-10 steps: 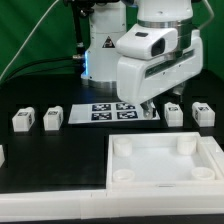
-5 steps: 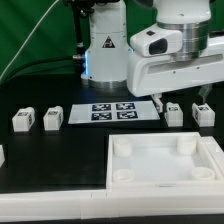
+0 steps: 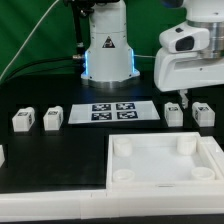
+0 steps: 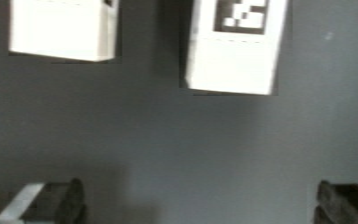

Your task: Assemble one leg

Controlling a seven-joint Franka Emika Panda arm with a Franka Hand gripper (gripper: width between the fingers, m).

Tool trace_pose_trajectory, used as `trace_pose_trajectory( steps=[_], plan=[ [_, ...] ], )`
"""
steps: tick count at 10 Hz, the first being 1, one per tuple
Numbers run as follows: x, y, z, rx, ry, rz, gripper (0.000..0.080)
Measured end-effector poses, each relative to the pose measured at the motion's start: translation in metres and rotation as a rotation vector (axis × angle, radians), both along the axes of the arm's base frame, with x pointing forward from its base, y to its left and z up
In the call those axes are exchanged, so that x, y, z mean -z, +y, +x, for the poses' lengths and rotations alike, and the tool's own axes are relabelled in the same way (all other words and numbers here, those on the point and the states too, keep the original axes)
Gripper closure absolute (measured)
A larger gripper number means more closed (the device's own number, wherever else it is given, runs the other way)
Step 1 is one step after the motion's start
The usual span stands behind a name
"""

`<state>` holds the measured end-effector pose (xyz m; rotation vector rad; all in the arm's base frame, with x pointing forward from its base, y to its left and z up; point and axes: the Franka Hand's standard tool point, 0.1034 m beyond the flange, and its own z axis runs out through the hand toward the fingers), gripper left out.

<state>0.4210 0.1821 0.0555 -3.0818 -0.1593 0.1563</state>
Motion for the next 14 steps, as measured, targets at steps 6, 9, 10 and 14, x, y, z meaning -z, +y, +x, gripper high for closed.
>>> trace_pose_trajectory(
  steps=[6,9,10,14],
  plan=[
    [0.006,-0.018,-0.01,-0.102,0.399,-0.049,0.0151],
    [0.013,-0.001,-0.022,-0.091,0.627,-0.096,0.0151],
    [0.018,0.004,-0.024,-0.052,0.627,-0.111,0.0151],
    [0.029,0.009,-0.034,-0.014,0.633,-0.136,0.0151]
  ],
)
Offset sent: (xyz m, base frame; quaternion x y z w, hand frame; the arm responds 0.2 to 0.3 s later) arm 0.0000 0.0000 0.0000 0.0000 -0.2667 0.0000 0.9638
